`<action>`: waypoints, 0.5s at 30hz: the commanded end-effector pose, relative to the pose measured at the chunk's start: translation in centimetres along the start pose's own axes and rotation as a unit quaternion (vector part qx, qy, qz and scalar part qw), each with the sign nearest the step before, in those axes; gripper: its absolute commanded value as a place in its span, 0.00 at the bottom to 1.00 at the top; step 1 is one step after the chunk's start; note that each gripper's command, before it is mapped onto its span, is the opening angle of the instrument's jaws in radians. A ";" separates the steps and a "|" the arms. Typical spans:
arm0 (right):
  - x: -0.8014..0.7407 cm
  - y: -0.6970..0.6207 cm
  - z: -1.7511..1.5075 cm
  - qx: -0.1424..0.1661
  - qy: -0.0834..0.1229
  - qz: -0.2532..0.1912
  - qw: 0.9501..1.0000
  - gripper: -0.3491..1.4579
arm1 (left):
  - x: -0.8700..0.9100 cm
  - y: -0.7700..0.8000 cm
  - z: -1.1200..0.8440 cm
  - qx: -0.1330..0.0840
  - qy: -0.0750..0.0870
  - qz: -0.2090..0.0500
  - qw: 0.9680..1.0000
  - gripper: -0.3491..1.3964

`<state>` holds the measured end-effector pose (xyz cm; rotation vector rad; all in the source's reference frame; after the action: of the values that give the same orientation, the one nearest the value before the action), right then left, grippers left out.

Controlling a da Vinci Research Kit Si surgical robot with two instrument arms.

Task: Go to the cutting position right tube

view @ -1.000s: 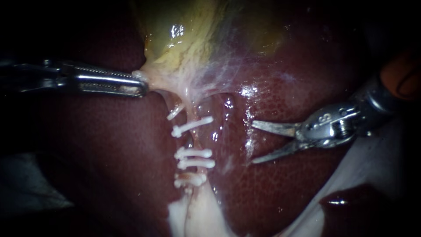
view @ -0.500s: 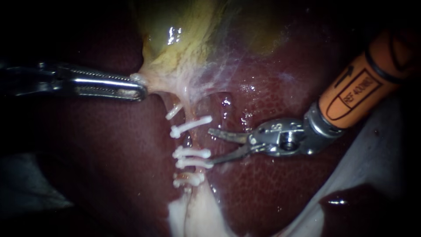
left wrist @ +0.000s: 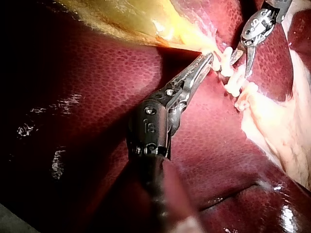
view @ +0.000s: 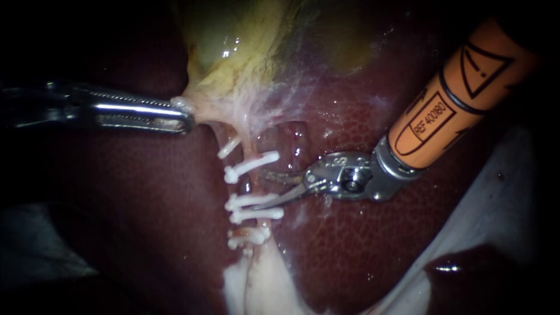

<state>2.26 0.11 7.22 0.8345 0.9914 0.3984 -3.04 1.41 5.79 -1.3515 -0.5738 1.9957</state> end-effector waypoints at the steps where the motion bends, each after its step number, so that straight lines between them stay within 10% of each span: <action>1: 0.01 0.00 0.01 0.007 0.002 0.000 1.000 0.99 | 0.00 -0.01 0.00 0.002 0.000 -0.001 1.000 0.00; 15: 0.13 -0.05 0.19 0.075 0.026 -0.019 0.997 0.94 | -0.02 -0.06 0.02 0.003 0.002 -0.001 1.000 0.00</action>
<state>2.52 0.08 7.14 0.9492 1.1003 0.3108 -3.03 1.44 5.85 -1.3511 -0.5659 1.9919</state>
